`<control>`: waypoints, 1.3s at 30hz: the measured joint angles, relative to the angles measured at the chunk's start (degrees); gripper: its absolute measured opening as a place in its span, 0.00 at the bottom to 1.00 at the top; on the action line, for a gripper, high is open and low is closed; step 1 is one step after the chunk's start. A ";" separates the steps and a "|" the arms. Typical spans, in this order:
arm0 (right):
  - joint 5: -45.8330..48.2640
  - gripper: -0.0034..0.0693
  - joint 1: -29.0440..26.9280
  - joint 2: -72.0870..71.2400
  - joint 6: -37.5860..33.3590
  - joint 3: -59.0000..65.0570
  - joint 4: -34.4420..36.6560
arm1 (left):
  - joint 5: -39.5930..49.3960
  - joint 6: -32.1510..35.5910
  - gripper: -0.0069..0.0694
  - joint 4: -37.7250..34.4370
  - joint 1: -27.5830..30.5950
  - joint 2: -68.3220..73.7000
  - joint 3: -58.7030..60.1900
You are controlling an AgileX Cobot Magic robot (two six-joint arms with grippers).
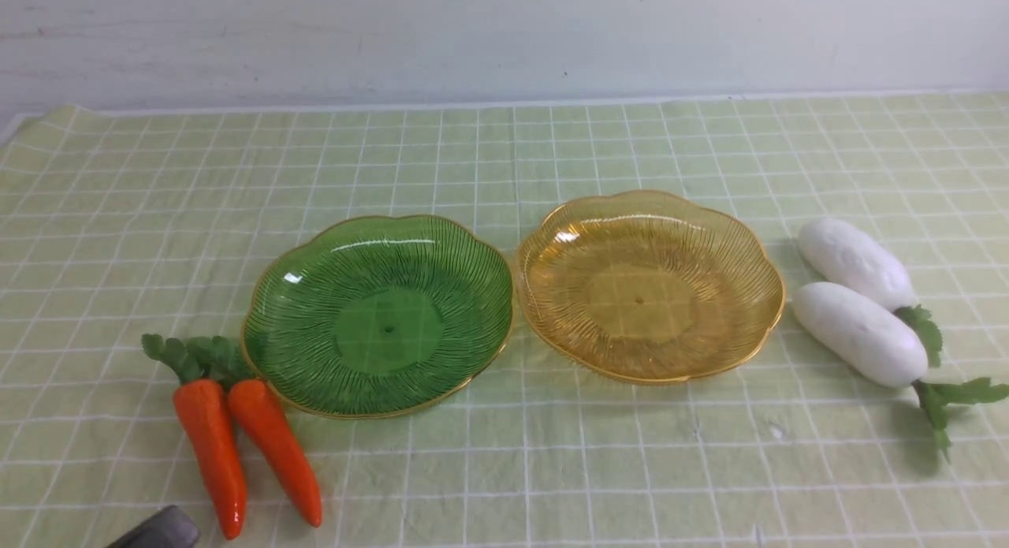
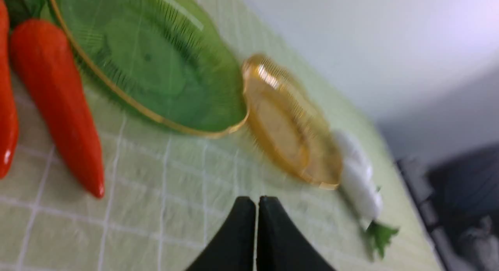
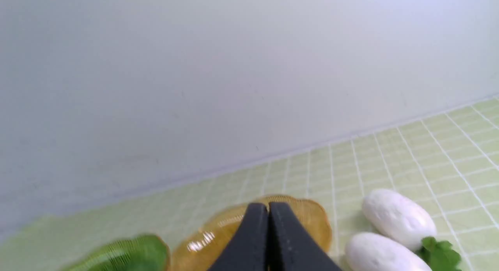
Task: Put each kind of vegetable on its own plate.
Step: Use the right arm to grab a radish and put it into the right plate
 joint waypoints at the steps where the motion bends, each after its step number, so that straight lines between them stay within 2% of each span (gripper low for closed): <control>1: 3.29 0.03 0.00 5.10 0.36 -1.98 -3.28 | 2.92 0.66 0.08 2.29 0.00 3.44 -1.60; 5: 14.70 0.03 0.00 21.63 3.78 -10.52 -12.72 | 14.16 2.07 0.08 10.06 0.00 16.95 -8.39; 8: 20.54 0.03 0.00 33.55 5.05 -16.91 -16.48 | 17.94 2.15 0.08 13.23 0.00 24.02 -12.69; 15: 25.40 0.03 0.00 53.60 3.37 -30.14 -17.96 | 18.95 2.14 0.08 15.14 0.00 34.01 -17.34; 22: 27.21 0.13 0.00 71.77 0.75 -42.21 -20.08 | 16.21 2.16 0.09 19.16 0.00 36.87 -17.55; 25: 28.57 0.26 0.00 78.68 0.63 -47.21 -22.65 | 15.32 2.20 0.10 20.64 0.00 36.87 -17.62; 28: 28.73 0.44 0.00 82.51 1.90 -49.83 -24.48 | 14.77 2.20 0.13 20.93 0.00 36.87 -17.62; 31: 27.66 0.60 0.00 83.22 2.06 -50.17 -25.70 | 13.94 2.20 0.16 20.93 0.00 36.87 -17.62; 34: 26.81 0.69 0.00 83.25 2.07 -50.17 -26.68 | 13.66 2.20 0.18 21.00 0.00 36.87 -17.62; 36: 25.53 0.81 0.00 84.27 2.07 -50.36 -28.27 | 12.88 2.20 0.18 21.00 0.00 36.87 -17.62; 39: 24.43 0.85 0.00 86.13 2.07 -50.47 -29.01 | 12.58 2.20 0.19 21.00 0.00 36.87 -17.62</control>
